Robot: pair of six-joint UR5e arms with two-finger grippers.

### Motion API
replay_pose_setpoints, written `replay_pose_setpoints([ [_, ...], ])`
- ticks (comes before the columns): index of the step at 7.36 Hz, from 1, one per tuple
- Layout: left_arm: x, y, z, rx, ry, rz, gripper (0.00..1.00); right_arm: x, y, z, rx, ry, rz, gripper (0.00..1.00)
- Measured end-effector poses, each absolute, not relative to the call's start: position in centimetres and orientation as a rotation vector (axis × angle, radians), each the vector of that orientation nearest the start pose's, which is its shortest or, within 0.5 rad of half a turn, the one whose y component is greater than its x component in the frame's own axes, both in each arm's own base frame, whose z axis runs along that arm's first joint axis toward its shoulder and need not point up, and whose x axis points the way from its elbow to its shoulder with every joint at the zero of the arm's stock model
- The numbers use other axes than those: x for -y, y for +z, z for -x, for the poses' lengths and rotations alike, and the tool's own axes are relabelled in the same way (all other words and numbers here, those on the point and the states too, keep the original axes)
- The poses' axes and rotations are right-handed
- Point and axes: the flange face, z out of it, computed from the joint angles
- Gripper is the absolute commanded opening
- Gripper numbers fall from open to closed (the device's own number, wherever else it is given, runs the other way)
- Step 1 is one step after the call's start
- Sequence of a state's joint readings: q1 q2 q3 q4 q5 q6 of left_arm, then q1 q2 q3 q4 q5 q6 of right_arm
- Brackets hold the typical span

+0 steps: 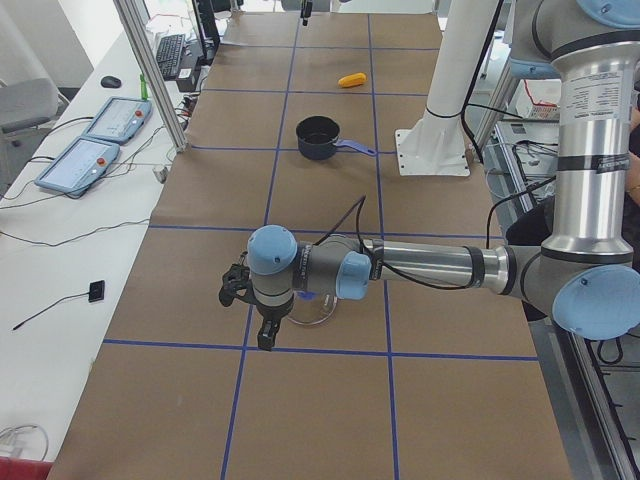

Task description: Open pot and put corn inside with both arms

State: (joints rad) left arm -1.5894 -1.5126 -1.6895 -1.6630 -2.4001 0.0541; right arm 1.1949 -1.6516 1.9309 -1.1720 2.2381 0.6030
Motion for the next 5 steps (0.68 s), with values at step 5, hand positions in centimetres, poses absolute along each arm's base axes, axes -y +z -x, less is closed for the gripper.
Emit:
replay_pose_setpoints([
  [5,47.5,60.4,7.0,-0.845,0.084,-0.19,0.98,36.4,45.1,23.7,0.793,-0.154,-0.23,1.0],
])
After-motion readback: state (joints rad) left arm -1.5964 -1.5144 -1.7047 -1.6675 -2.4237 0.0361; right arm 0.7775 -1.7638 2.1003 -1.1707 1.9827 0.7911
